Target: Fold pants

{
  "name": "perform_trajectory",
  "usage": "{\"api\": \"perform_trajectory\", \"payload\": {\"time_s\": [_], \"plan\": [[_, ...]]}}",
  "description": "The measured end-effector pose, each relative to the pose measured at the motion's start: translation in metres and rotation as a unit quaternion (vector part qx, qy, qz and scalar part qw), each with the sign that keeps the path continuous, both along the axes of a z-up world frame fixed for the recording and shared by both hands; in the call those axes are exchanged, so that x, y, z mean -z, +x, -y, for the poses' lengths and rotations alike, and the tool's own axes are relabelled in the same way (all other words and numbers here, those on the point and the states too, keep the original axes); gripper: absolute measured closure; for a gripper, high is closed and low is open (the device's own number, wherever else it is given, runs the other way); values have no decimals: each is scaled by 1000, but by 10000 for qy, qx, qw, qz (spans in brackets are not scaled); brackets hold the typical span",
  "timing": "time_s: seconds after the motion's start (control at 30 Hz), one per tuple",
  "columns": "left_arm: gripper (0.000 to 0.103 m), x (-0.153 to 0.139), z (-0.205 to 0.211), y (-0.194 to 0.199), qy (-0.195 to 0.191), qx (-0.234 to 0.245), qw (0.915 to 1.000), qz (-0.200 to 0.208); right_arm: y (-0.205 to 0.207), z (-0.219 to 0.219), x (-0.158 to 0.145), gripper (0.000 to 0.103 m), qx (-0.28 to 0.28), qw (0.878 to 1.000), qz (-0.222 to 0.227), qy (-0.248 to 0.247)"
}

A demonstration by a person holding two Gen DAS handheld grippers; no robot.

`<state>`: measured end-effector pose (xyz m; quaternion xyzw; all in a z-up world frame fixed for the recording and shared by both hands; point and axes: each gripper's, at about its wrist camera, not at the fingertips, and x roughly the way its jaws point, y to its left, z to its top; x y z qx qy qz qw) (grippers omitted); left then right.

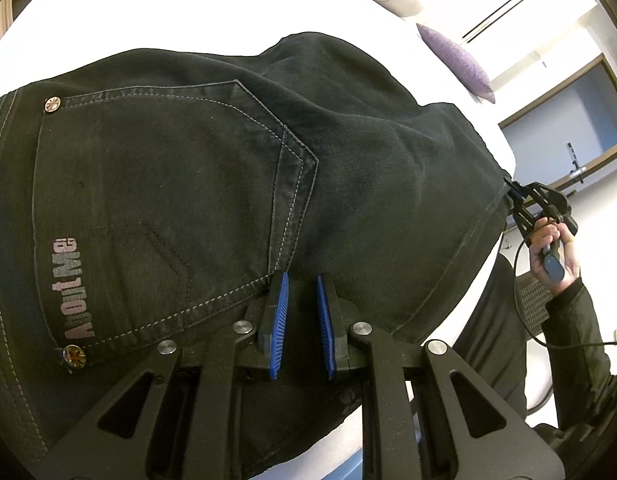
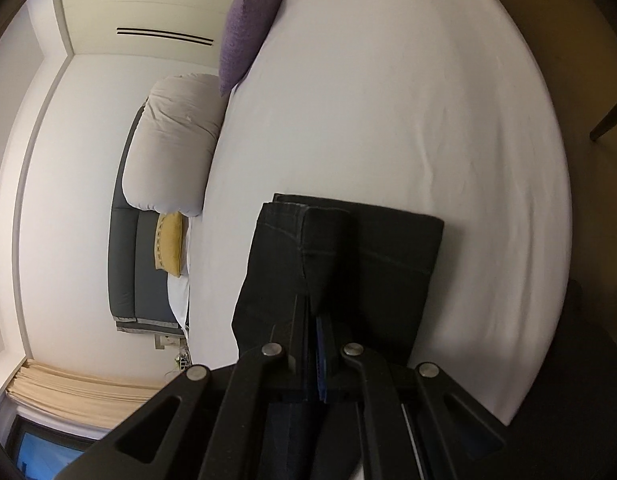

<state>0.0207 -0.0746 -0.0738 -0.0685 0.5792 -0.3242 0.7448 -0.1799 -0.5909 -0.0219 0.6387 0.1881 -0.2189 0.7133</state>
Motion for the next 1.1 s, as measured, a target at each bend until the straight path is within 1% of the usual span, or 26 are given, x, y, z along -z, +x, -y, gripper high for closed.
{"api": "perform_trajectory", "payload": {"time_s": [0.17,0.2,0.37,0.47,0.53,0.63,0.7,0.77,0.87,0.97,1.1], "plan": [[88,-5,6,6,99,13,9999,-28,-1,-2,-1,99,72,9999,110,73],[88,-6,8,6,116,26,9999,-25,-7,-3,0,99,80,9999,109,68],[88,-10,13,9,202,116,9997,-39,-21,-9,-1,99,129,9999,-83,55],[88,-12,18,10,243,170,9995,-50,-34,-8,6,99,218,9995,-237,57],[88,-13,20,11,261,189,9995,-59,-42,-5,11,100,347,9990,-183,200],[88,-14,22,11,290,212,9993,-47,-50,1,7,100,474,9986,-169,166],[88,-14,24,11,282,201,9994,-44,-50,4,3,100,430,9989,-124,102],[88,-14,25,12,273,178,9995,-53,-48,5,1,100,314,9993,-191,7],[88,-15,25,11,294,184,9994,-34,-45,7,3,100,284,9990,-330,-129],[88,-14,23,8,269,186,9995,-28,-44,11,13,100,341,9987,-374,-43],[88,-13,15,6,163,116,9998,-63,-45,13,14,100,396,9985,-384,-10]]}}
